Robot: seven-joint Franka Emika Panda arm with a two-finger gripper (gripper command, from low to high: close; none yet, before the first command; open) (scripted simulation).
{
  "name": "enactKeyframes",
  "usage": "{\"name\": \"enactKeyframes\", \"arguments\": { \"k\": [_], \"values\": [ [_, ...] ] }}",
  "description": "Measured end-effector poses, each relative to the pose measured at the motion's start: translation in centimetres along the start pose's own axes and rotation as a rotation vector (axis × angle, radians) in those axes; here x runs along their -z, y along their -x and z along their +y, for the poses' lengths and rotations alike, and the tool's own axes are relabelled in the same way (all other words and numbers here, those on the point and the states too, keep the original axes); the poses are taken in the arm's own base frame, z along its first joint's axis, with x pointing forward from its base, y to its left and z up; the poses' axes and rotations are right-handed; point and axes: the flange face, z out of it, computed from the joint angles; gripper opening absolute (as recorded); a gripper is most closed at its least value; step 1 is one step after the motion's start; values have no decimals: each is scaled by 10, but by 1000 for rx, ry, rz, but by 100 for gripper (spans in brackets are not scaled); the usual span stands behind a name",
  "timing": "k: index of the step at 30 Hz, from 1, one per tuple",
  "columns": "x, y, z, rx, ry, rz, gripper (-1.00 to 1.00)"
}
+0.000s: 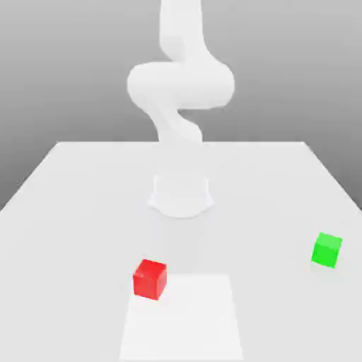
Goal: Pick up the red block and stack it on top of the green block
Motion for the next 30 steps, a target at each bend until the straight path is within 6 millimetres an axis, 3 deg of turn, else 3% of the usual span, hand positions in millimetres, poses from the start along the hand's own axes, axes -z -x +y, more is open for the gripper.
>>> {"name": "enactKeyframes", "arguments": {
  "k": [3, 7, 11, 14, 18, 24, 25, 30],
  "values": [
    [-76, 11, 26, -41, 93, -66, 0],
    [-163, 36, 74, -96, 214, -152, 0],
    [-235, 75, 134, -156, 340, -239, 0],
    [-278, 114, 188, -204, 442, -310, 0],
    [-321, 175, 263, -268, 572, -400, 0],
    [-362, 207, 298, -278, 593, -414, 0],
    [-366, 210, 302, -278, 594, -414, -100],
    [-366, 210, 301, -278, 594, -414, -100]
  ]
}}
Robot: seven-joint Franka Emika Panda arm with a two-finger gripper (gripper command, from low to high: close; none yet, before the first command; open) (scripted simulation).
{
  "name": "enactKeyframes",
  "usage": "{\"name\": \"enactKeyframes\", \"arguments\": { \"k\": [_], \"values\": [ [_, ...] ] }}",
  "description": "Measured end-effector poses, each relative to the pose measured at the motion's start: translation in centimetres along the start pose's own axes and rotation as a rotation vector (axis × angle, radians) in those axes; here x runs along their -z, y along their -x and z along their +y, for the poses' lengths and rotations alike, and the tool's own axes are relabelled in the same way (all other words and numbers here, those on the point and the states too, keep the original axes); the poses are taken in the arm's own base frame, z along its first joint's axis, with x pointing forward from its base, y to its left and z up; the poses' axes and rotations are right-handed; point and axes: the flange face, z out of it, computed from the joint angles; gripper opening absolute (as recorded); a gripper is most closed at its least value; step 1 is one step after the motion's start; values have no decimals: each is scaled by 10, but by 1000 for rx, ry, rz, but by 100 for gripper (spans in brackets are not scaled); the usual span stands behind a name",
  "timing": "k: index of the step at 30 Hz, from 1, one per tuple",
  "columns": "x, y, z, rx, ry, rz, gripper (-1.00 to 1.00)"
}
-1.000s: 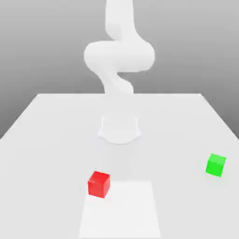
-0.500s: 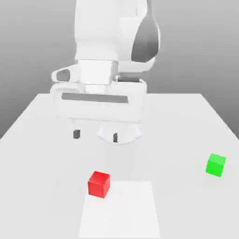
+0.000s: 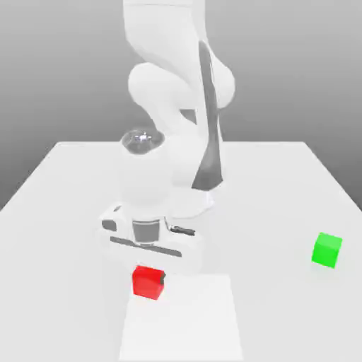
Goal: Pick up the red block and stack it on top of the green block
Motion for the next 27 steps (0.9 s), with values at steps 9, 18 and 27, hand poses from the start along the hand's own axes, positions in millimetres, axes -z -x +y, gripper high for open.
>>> {"name": "enactKeyframes", "arguments": {
  "k": [9, 18, 27],
  "values": [
    [55, 0, 0, 0, 0, 0, -100],
    [76, 124, -75, 465, 0, 2, -100],
    [91, 292, -94, 983, 0, 1, -100]
  ]
}}
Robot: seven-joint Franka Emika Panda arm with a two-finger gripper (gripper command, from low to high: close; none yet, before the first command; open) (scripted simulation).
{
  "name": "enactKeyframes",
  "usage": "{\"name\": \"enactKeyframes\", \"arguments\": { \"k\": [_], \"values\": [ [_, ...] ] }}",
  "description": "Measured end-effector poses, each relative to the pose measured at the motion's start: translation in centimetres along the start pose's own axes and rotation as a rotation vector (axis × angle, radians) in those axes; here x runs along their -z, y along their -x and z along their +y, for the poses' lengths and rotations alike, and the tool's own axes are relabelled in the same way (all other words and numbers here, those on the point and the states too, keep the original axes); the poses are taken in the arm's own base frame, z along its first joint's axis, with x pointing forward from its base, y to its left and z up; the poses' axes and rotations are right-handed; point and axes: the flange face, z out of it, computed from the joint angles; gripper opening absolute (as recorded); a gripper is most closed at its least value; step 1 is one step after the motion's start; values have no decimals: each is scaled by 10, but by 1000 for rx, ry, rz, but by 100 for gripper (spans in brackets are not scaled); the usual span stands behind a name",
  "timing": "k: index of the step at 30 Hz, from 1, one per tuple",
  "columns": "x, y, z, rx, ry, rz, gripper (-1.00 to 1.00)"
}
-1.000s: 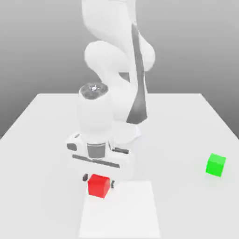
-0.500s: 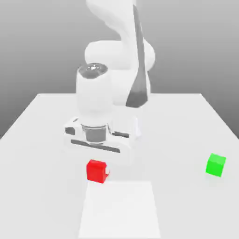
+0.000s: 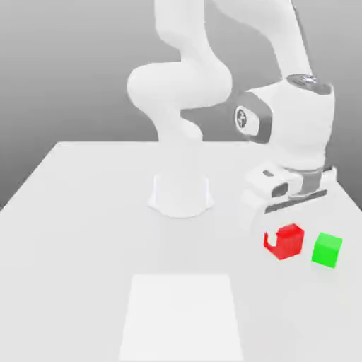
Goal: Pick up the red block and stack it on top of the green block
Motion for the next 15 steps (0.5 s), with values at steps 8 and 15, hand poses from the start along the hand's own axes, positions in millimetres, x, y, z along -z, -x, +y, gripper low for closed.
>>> {"name": "enactKeyframes", "arguments": {
  "k": [8, 15],
  "values": [
    [-14, 80, -74, 317, 1, 0, -100],
    [-52, 80, -73, 317, 0, 0, 100]
  ]
}}
